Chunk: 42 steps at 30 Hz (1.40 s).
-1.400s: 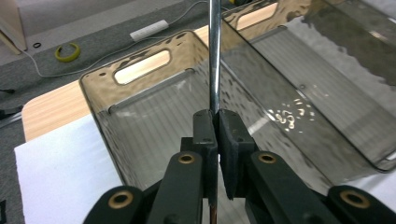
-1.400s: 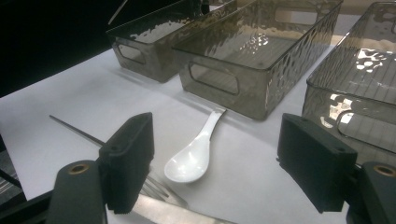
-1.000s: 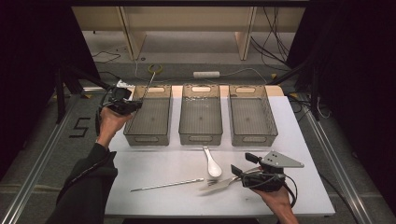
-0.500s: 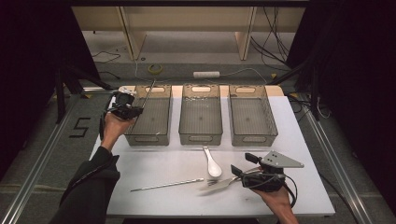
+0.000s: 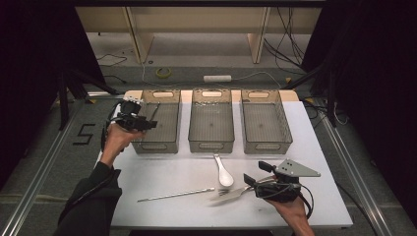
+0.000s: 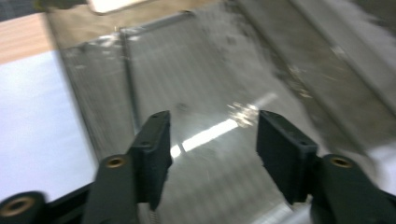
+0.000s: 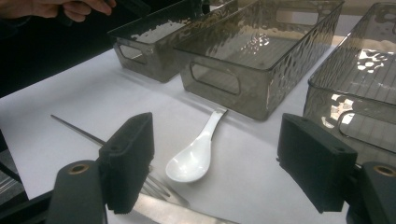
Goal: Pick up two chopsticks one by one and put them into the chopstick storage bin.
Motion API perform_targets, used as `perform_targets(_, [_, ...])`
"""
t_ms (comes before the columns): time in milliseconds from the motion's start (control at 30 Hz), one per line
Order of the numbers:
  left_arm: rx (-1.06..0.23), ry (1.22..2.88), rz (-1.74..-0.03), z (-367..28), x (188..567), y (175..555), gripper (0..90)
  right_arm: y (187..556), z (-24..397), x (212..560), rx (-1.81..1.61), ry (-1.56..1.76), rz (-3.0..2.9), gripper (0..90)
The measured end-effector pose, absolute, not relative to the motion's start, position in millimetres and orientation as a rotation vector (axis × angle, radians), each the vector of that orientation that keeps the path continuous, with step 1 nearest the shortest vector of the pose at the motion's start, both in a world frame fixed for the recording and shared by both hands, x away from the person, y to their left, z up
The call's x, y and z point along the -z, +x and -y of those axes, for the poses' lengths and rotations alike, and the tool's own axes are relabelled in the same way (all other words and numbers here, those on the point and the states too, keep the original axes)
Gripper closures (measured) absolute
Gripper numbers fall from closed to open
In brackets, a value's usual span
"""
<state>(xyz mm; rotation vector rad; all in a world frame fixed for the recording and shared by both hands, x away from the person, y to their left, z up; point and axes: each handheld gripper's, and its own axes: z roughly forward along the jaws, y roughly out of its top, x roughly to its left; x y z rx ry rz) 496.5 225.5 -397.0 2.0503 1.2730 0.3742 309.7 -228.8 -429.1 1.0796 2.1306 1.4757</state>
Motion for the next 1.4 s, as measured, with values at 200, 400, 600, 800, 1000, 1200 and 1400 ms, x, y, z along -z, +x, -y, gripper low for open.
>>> perform_targets(200, [-0.321, 2.114, -1.165, -215, 382, 473, 31.2, 309, 228, 428, -1.478, 1.066, -2.137, 28.2])
perform_targets(400, [-0.274, 2.225, -1.038, -190, 375, 447, 26.8, 309, 228, 428, -1.478, 1.065, -2.141, 28.1])
perform_targets(600, [-0.223, 2.350, -0.939, -166, 379, 425, 24.7, 309, 228, 428, -1.478, 1.066, -2.138, 28.1])
perform_targets(800, [-0.196, 2.411, -0.902, -157, 390, 409, 23.6, 309, 228, 428, -1.473, 1.065, -2.144, 28.1])
perform_targets(1000, [-0.166, 2.458, -0.872, -151, 399, 400, 23.8, 309, 228, 429, -1.471, 1.068, -2.143, 28.1])
perform_targets(1200, [-0.149, 2.526, -0.862, -145, 411, 393, 24.5, 309, 228, 429, -1.474, 1.068, -2.144, 28.0])
perform_targets(1400, [-0.114, 2.579, -0.823, -139, 419, 387, 24.1, 310, 228, 429, -1.473, 1.070, -2.144, 27.7])
